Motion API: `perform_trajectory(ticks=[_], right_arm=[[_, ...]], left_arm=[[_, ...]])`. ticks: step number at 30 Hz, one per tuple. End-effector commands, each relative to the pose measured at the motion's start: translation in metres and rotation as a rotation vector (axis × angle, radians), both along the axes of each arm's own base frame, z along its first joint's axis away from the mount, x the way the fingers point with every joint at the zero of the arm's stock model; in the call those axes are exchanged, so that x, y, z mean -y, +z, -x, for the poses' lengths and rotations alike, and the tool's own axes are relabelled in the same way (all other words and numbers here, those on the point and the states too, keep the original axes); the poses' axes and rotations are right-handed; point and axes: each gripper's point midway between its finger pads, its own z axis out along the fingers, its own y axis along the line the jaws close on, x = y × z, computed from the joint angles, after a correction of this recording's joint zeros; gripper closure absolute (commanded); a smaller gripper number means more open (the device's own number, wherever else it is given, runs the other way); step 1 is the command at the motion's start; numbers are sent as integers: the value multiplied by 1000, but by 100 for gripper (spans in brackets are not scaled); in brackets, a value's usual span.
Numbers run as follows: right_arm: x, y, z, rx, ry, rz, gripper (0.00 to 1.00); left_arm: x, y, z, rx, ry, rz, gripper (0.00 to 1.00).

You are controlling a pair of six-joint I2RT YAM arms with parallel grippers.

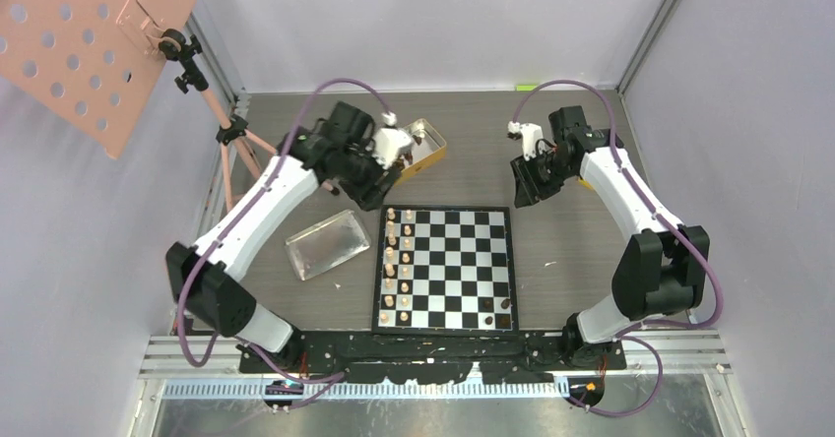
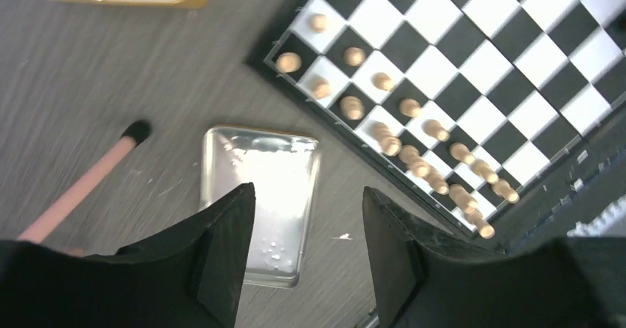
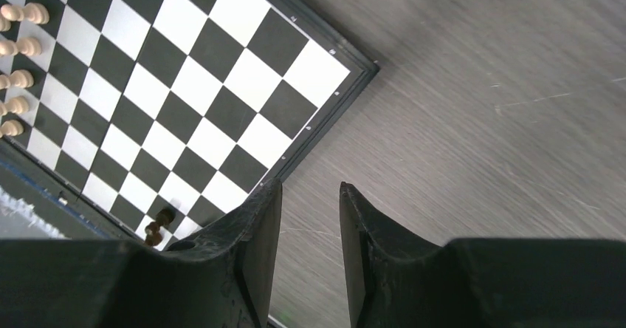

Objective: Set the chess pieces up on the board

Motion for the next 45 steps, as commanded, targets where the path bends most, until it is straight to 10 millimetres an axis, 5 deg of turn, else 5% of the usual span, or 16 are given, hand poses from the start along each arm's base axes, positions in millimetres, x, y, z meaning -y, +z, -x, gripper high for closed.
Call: perform_trajectory(ticks=[1, 11, 20, 32, 45], right_arm=[[12, 42, -23, 182, -71, 38, 58], [33, 81, -38, 358, -231, 13, 35], [68, 88, -35, 408, -482, -105, 2], [100, 87, -26, 584, -702, -142, 0], [105, 108, -13, 711, -677, -110, 0]], left_arm=[[-33, 33, -39, 166, 200, 163, 39], [-111, 41, -83, 310, 542, 326, 25], [-128, 27, -78, 340, 615, 375, 1], [-147, 22, -83, 449, 690, 402, 0], [-157, 45, -76, 616, 720, 498, 0]])
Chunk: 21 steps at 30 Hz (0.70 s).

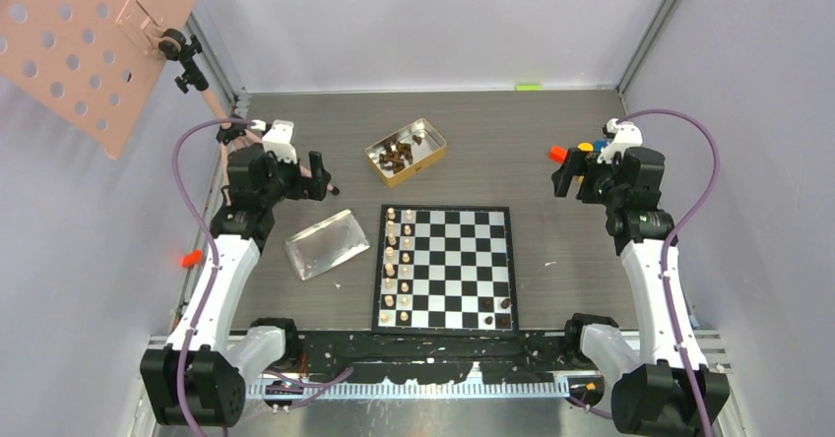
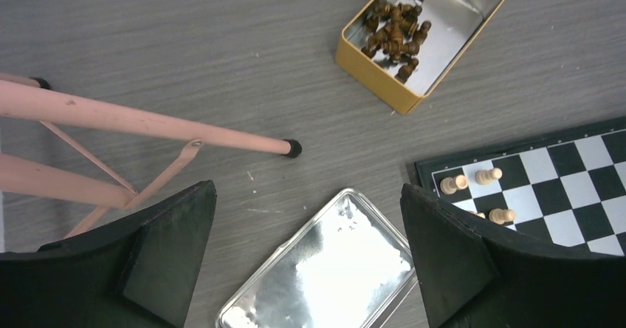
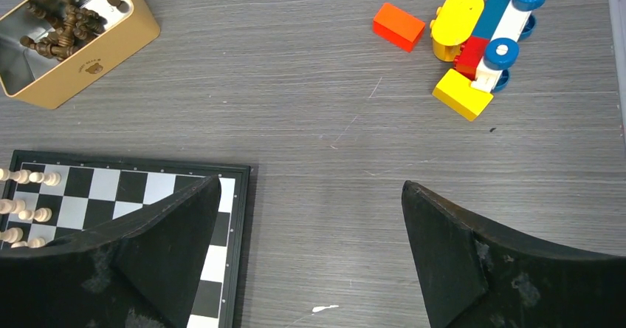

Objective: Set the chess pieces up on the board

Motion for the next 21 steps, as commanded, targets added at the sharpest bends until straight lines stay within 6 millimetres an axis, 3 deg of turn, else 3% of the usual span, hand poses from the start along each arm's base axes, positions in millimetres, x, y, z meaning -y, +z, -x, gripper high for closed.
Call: perform_trajectory(ticks=[1, 13, 21], right_arm=[[6, 30, -1, 121, -11, 54, 0], [19, 53, 11, 195, -52, 145, 0], [17, 55, 11, 204, -49, 128, 0]], left_arm=[[-3, 37, -8, 170, 26, 18, 0], [-10, 46, -6, 259, 66, 15, 0], [-17, 47, -3, 254, 86, -7, 0]])
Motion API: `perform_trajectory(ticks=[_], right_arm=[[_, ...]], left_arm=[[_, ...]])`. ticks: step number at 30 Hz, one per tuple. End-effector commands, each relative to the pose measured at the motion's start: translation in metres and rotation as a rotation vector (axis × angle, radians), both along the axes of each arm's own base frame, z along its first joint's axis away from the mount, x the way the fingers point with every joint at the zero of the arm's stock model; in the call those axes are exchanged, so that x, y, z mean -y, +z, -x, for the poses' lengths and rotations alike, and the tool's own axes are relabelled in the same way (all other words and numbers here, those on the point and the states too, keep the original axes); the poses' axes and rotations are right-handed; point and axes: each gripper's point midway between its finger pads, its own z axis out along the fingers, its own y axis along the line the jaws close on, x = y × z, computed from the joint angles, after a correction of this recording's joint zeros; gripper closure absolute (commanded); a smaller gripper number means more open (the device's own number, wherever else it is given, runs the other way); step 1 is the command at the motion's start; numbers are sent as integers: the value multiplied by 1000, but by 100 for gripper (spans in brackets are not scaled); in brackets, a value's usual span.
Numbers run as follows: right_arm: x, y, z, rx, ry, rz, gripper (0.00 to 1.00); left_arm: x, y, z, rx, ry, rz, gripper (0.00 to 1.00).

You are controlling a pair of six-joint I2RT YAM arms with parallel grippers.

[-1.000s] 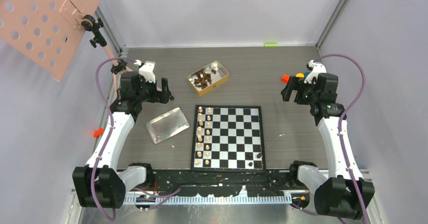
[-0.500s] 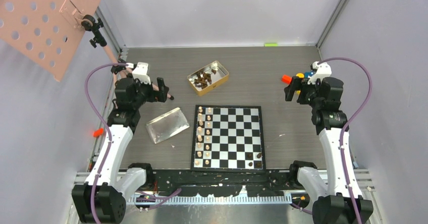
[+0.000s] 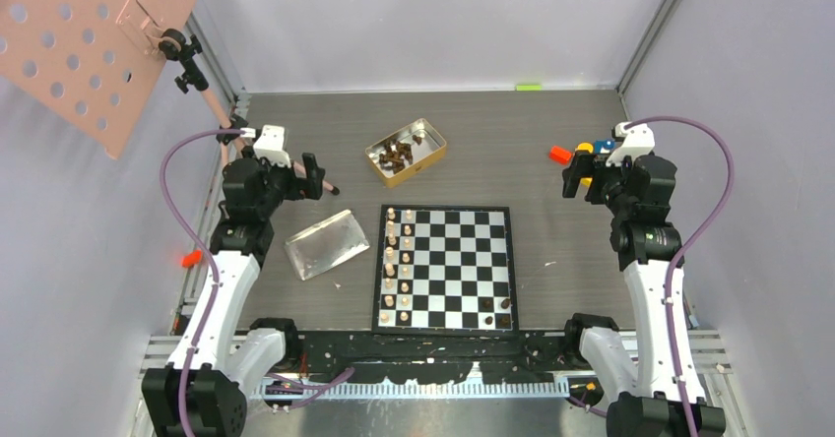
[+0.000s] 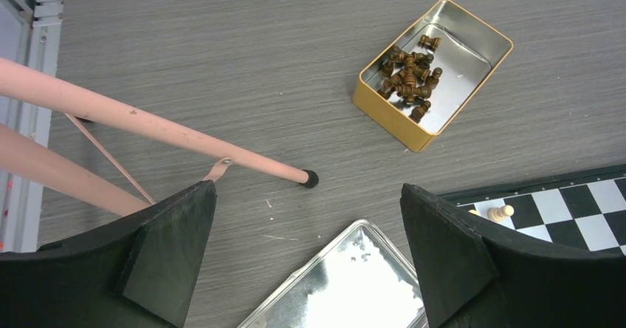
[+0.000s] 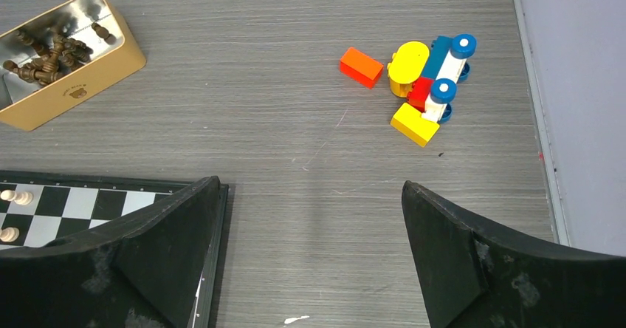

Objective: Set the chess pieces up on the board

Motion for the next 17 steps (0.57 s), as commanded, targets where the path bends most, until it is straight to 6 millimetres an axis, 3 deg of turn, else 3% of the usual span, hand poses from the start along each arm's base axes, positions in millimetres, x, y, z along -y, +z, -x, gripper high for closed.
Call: perform_trajectory(ticks=[1, 17], right_arm=[[5, 19, -4, 70, -19, 21, 0], [4, 11, -7, 34, 2, 25, 0]], left_arm=[[-8, 26, -3, 89, 30, -15, 0], [-3, 13, -5, 27, -6, -12, 0]])
